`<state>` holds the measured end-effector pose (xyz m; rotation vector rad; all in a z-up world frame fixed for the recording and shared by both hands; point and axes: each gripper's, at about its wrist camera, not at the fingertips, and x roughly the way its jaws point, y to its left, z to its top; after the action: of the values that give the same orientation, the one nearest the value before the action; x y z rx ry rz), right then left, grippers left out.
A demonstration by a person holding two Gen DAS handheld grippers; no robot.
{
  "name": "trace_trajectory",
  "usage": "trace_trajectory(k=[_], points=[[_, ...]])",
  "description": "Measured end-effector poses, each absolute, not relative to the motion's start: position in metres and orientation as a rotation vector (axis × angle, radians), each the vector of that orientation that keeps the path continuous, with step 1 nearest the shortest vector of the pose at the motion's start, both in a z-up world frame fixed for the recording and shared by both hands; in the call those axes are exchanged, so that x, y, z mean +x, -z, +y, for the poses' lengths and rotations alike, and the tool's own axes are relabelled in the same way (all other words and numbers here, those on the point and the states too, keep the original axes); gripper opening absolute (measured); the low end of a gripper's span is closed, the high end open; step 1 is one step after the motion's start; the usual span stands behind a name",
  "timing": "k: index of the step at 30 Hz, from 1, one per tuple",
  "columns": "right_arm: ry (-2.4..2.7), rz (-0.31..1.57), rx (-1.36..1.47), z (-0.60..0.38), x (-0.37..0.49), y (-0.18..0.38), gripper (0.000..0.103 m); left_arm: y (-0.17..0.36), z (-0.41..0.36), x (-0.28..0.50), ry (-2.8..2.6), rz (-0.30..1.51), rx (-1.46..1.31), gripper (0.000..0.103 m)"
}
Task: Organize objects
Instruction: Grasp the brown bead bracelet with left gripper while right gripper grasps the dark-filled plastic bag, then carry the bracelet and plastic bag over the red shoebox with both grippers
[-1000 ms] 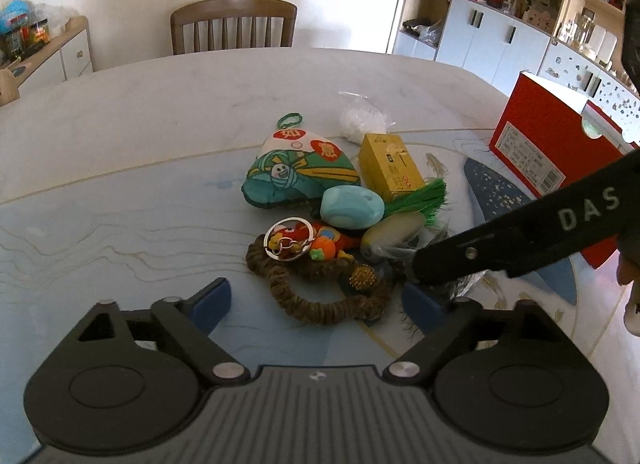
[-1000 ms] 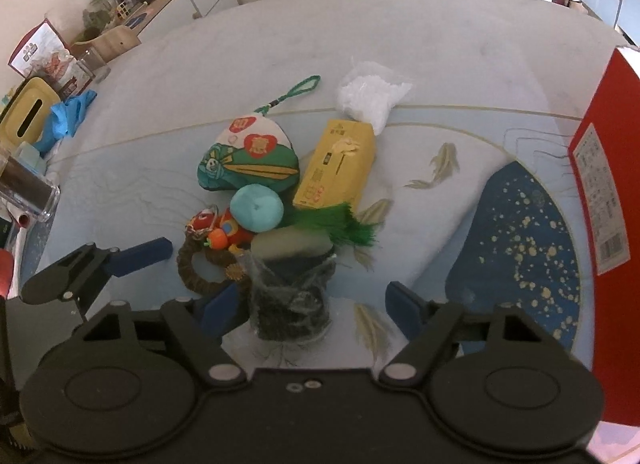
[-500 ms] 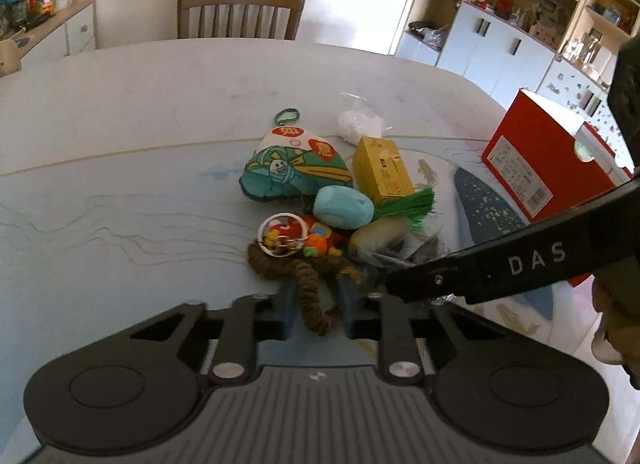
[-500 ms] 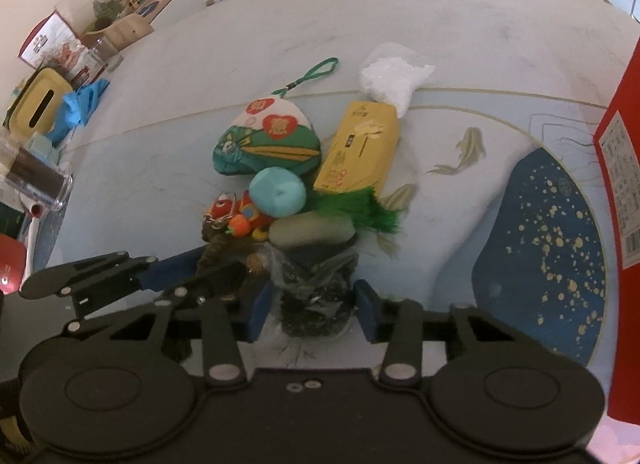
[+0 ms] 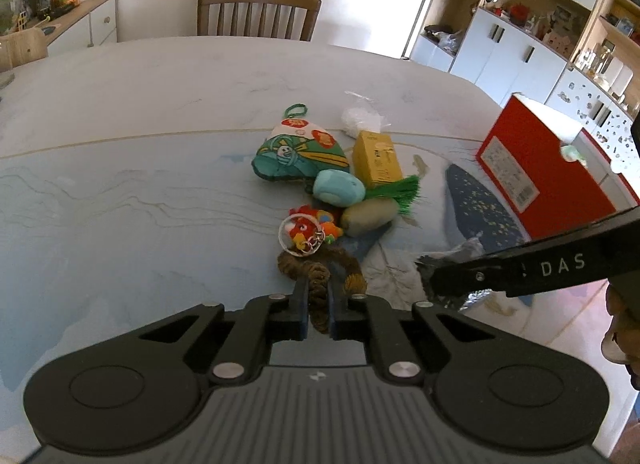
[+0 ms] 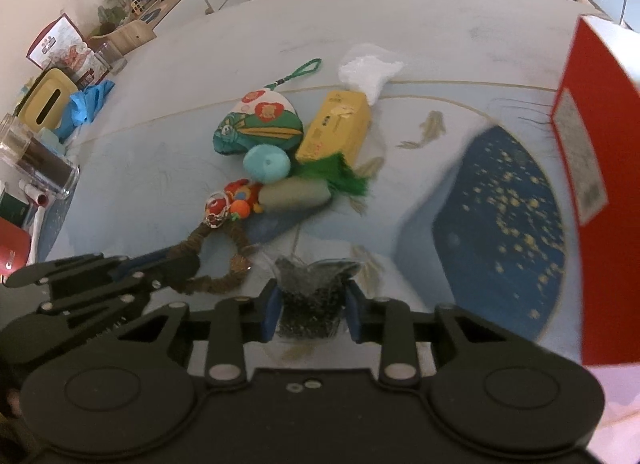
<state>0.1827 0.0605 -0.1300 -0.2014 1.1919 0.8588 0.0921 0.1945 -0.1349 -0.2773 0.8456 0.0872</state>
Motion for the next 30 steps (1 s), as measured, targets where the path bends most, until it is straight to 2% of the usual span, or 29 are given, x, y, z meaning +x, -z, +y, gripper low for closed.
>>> trace_trajectory(k=[14, 30], points=[[-0.872, 1.07, -0.141, -0.008, 0.174, 0.077, 0.031, 0.074, 0.152, 0.074, -0.037, 0.741, -0.255, 0.008], [-0.79, 0.952, -0.082, -0.101, 0.208, 0.035, 0.031, 0.009, 0.063, 0.119, 0.15, 0.667, -0.231, 0.008]])
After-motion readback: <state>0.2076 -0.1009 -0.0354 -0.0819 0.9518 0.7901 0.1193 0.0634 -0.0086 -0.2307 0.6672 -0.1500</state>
